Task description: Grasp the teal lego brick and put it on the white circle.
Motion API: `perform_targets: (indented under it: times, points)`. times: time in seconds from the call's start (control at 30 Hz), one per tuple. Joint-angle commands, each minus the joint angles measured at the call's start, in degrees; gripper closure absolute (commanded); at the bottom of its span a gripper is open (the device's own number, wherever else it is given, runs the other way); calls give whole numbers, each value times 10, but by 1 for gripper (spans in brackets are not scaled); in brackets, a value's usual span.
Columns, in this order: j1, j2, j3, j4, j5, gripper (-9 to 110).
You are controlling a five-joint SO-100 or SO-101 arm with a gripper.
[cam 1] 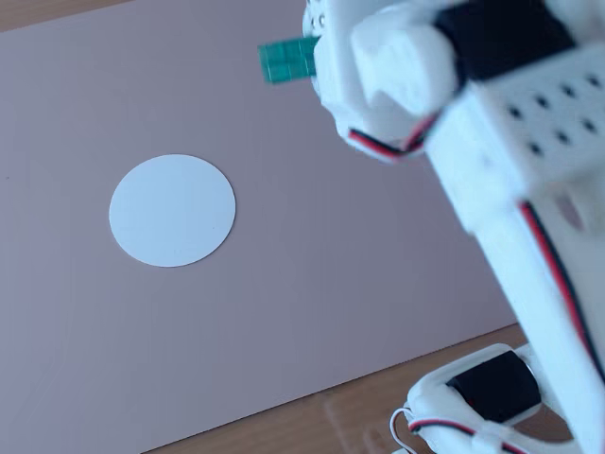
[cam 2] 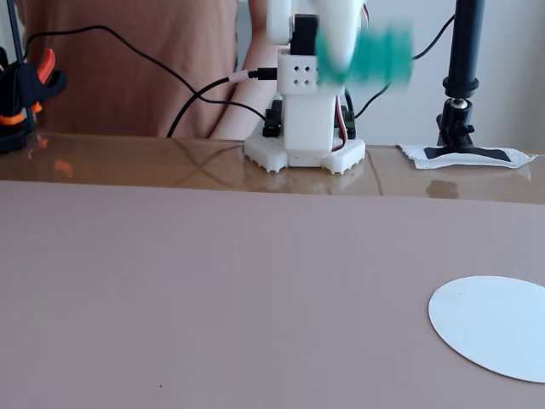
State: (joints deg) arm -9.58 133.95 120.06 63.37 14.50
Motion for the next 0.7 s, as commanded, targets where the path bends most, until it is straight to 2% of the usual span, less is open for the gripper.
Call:
perform_targets:
  times: [0.0,0.27,0.47,0.67]
  points:
    - [-51,14,-66,31,-17,102]
    - [-115,-232,-259,120,-93,102]
    - [-146,-504,-500,259,-156,102]
    - [-171,-732,-673,344,-193,102]
